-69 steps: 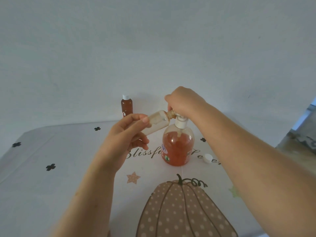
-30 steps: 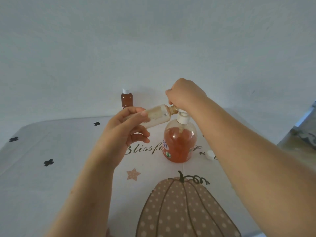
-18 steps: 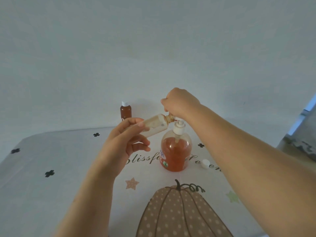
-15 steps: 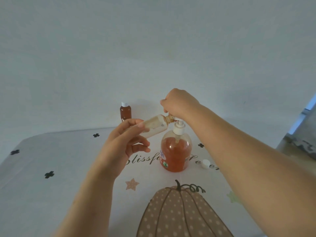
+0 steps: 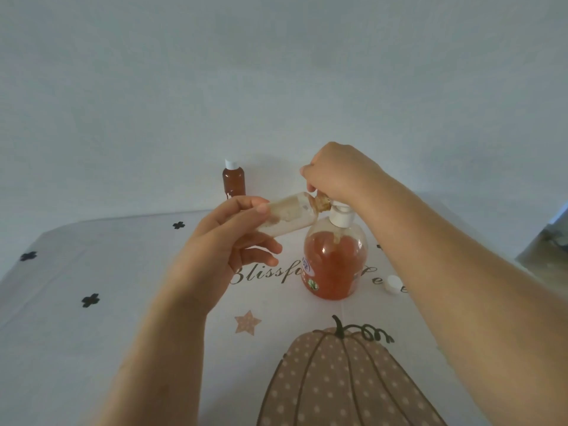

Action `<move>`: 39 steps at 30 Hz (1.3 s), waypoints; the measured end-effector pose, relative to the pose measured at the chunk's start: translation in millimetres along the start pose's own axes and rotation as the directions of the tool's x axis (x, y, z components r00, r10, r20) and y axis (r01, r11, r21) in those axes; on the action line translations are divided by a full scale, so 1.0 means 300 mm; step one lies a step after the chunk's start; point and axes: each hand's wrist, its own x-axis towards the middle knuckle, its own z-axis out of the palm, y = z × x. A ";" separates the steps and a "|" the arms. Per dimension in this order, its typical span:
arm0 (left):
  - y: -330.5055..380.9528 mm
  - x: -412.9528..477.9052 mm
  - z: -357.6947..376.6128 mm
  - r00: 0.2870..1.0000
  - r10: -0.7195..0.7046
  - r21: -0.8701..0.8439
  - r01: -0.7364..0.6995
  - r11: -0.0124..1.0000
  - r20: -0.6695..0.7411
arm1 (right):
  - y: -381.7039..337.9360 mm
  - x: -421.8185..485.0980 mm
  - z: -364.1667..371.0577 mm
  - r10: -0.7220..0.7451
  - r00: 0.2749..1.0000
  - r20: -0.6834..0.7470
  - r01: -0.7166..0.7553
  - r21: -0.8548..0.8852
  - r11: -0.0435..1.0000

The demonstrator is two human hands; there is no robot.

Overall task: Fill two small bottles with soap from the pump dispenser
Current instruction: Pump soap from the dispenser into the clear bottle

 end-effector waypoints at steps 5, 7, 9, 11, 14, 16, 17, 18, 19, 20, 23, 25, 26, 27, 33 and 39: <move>0.001 -0.007 0.007 1.000 0.007 -0.008 -0.007 1.000 -0.006 | 0.002 -0.013 -0.003 -0.001 1.000 -0.018 0.001 0.019 1.000; 0.001 -0.008 0.009 1.000 0.021 -0.001 -0.021 1.000 -0.010 | -0.001 -0.019 -0.007 -0.001 1.000 -0.022 0.001 0.020 1.000; 0.004 -0.011 0.016 0.999 0.038 -0.006 -0.038 0.999 -0.018 | -0.006 -0.027 -0.018 -0.006 0.999 -0.038 0.007 0.026 1.000; 0.008 -0.014 0.024 0.997 0.063 -0.011 -0.064 0.998 -0.032 | -0.013 -0.036 -0.037 -0.022 0.997 -0.072 0.024 0.025 0.999; 0.010 -0.019 0.038 0.992 0.113 -0.009 -0.114 0.993 -0.049 | -0.021 -0.047 -0.066 -0.048 0.995 -0.092 0.047 -0.012 0.999; 0.010 -0.022 0.044 0.990 0.129 -0.011 -0.130 0.991 -0.061 | -0.022 -0.053 -0.075 -0.052 0.995 -0.089 0.048 -0.051 0.998; 0.009 -0.023 0.045 0.989 0.132 -0.015 -0.134 0.991 -0.069 | -0.022 -0.054 -0.075 -0.051 0.995 -0.086 0.046 -0.054 0.997; 0.008 -0.023 0.046 0.988 0.134 -0.018 -0.136 0.991 -0.076 | -0.021 -0.055 -0.074 -0.048 0.995 -0.085 0.044 -0.041 0.998; 0.009 -0.024 0.045 0.988 0.134 -0.021 -0.136 0.991 -0.080 | -0.022 -0.055 -0.070 -0.047 0.995 -0.084 0.045 -0.022 0.999; 0.009 -0.024 0.044 0.988 0.133 -0.023 -0.135 0.991 -0.079 | -0.023 -0.055 -0.068 -0.047 0.996 -0.082 0.046 -0.004 0.999; 0.009 -0.025 0.043 0.991 0.120 -0.032 -0.122 0.992 -0.064 | -0.030 -0.051 -0.059 -0.049 0.996 -0.074 0.049 -0.006 0.999; 0.011 -0.025 0.043 0.993 0.105 -0.039 -0.107 0.994 -0.049 | -0.029 -0.050 -0.058 -0.042 0.997 -0.067 0.041 -0.024 0.999; 0.009 -0.022 0.041 0.994 0.098 -0.038 -0.099 0.994 -0.042 | -0.028 -0.048 -0.058 -0.033 0.998 -0.062 0.031 -0.032 0.999; 0.007 -0.020 0.039 0.995 0.091 -0.034 -0.093 0.995 -0.035 | -0.026 -0.047 -0.060 -0.020 0.998 -0.060 0.018 -0.036 0.999; 0.000 -0.008 0.016 0.997 0.080 -0.011 -0.080 0.997 -0.025 | -0.006 -0.032 -0.025 -0.007 0.998 -0.059 0.005 -0.042 0.999; 0.002 -0.004 0.007 0.998 0.063 0.008 -0.063 0.998 -0.014 | 0.002 -0.026 -0.006 -0.011 0.998 -0.067 0.010 -0.007 1.000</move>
